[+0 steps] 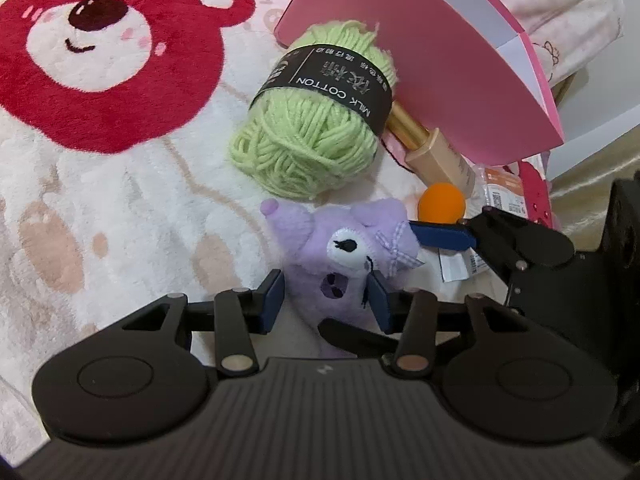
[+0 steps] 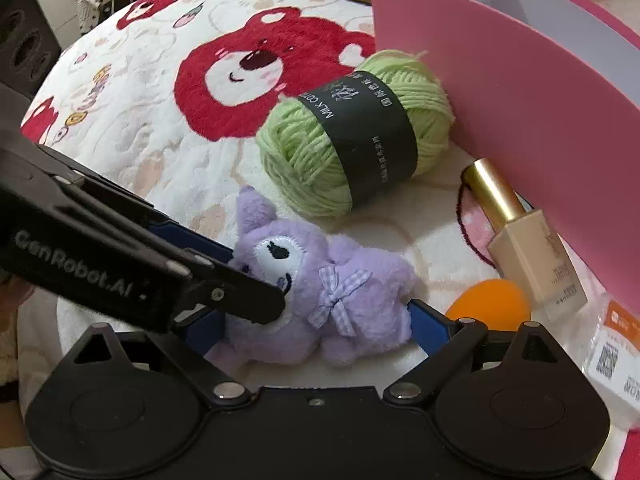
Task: Organize objects
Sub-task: 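Lift the purple plush with the left tool and carry it into the pink box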
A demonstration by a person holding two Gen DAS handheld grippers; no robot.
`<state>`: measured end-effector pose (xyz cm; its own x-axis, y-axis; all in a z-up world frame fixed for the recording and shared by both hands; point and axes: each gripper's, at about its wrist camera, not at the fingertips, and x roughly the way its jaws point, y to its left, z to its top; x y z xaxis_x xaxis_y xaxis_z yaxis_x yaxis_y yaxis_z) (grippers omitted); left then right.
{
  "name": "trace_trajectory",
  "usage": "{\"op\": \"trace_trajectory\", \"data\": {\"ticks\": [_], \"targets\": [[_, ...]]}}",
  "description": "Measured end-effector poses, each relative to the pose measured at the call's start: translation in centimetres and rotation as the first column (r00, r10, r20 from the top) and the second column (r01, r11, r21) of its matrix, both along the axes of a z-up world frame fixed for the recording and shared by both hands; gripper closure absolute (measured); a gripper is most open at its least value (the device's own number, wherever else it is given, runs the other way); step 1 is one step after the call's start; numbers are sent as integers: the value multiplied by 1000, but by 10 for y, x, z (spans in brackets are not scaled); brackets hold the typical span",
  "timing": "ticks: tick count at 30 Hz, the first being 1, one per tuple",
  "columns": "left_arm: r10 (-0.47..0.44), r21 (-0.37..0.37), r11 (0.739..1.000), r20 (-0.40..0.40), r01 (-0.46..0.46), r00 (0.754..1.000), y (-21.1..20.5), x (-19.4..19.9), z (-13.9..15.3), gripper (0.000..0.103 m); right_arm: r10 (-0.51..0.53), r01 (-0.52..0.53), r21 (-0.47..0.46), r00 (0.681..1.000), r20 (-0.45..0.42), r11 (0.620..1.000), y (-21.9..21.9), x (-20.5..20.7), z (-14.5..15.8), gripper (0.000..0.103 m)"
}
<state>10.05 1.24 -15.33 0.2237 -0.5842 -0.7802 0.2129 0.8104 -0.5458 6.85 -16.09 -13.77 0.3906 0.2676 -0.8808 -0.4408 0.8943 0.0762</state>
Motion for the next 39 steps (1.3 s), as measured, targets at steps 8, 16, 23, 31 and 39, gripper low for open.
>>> {"op": "trace_trajectory", "data": {"ticks": [8,16,23,31,39], "targets": [[-40,-3,999,54,41,998,-6,-6,8,62,-61,61,43,998,4,997,-5,-9,9,12],[-79,-16,997,96,81,992,-3,-17,28,63,-81,80,63,996,28,995,-6,-31,32,12],[-88,-70,993,122,97,989,9,-29,53,63,-61,57,44,995,81,997,0,-53,61,11],[-126,-86,985,248,152,960,7,-39,105,63,-115,103,85,981,159,991,-9,-68,102,12],[-188,-48,975,335,216,923,-23,-21,156,63,-210,189,100,940,269,977,-34,-62,146,21]]}}
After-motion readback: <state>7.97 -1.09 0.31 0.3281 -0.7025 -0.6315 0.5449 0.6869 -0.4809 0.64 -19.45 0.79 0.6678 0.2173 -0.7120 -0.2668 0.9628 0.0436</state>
